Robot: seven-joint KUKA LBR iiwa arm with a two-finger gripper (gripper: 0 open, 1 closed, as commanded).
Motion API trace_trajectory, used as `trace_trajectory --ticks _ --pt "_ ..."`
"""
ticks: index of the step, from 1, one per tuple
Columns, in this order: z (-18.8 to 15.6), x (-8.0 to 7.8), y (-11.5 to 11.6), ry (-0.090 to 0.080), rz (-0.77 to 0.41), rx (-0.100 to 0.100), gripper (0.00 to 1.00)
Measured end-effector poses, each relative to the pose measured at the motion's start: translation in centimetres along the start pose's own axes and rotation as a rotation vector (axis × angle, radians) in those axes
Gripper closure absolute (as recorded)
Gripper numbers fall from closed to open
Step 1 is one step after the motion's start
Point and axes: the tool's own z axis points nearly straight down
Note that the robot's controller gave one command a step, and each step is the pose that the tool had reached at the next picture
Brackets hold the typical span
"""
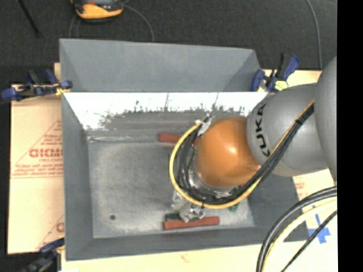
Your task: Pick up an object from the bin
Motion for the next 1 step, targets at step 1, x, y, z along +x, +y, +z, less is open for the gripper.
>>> trace_trajectory --ticks 1 --pt "-0.25 -1.47 0.2 -0.06 0.0 0.008 0.0"
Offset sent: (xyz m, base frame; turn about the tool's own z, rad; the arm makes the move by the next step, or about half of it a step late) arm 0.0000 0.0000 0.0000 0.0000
